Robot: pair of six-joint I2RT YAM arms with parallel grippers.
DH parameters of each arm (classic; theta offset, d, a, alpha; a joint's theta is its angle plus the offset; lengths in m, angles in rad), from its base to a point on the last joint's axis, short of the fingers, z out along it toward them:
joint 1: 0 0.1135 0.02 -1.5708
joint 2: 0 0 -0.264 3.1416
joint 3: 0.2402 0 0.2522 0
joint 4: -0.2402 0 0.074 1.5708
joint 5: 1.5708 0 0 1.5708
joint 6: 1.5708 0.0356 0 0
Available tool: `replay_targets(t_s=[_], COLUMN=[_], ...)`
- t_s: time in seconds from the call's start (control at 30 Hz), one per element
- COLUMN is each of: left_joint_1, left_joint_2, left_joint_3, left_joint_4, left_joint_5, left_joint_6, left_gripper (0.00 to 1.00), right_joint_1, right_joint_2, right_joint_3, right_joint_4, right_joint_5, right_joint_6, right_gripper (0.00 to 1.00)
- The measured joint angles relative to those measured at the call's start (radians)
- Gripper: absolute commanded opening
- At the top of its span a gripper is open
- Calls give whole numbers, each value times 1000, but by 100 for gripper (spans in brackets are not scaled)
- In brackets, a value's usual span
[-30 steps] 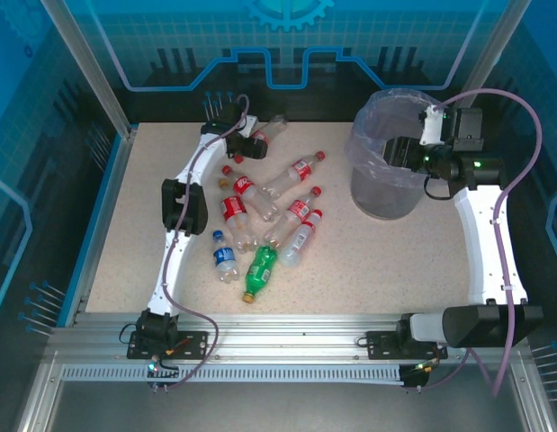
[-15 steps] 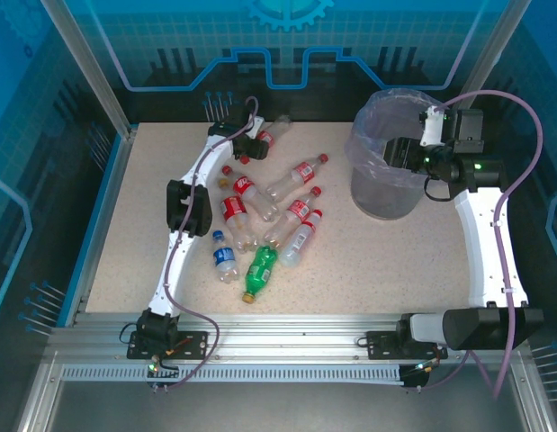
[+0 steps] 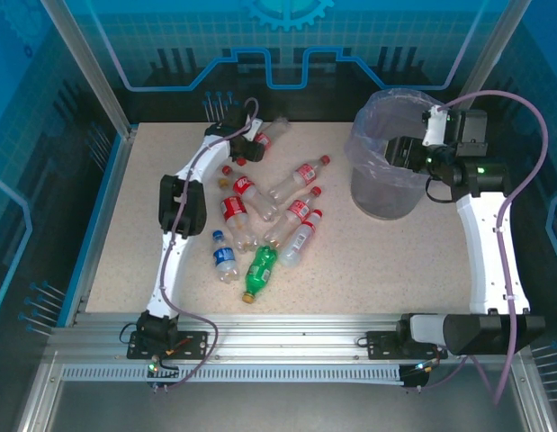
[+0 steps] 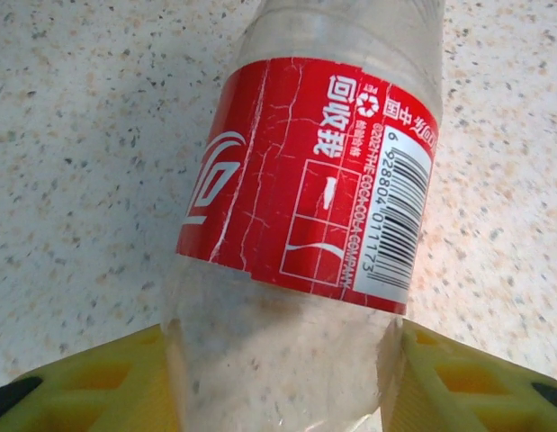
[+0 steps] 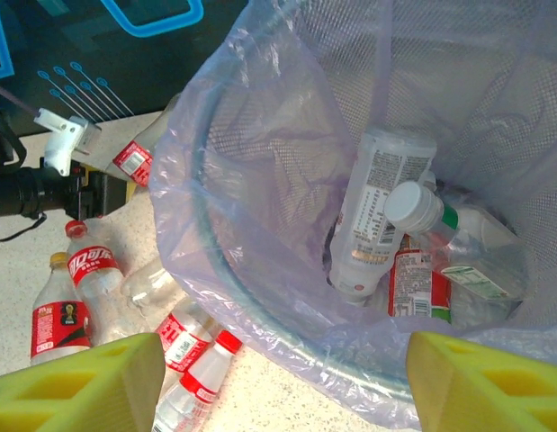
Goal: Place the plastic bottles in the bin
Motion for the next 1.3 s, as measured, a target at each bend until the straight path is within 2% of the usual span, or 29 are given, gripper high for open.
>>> replay_targets(t_s=[0.2, 0.43, 0.77, 0.93, 1.13, 1.2, 1.3], left_joint_1=[0, 0, -45, -130, -212, -219, -219], left_joint_2=[-253, -591, -1001, -1105, -1144, -1146, -1146], left_joint_3=[-273, -653, -1162, -1301, -1361, -1365, -1365], left_joint_4=[112, 354, 644, 733, 775, 788, 795], left_joint_5=[0, 47, 180, 219, 219, 219, 219], left_joint_6=[-22, -163, -406, -504, -546, -555, -559], left_gripper=[46, 44, 43, 43, 43, 43, 42], right_joint_1=[45, 198, 394, 437, 441, 441, 441], right_joint_2=[-33, -23, 224, 356, 475, 497, 512], right_joint_3=[-35, -53, 30, 74, 113, 117, 118], right_joint_4=[79, 240, 432, 503, 555, 567, 583], right_joint_5=[-11, -30, -34, -34, -53, -60, -69], right_joint_6=[58, 158, 261, 296, 341, 355, 375], right_gripper=[73, 77, 90, 94, 94, 91, 79])
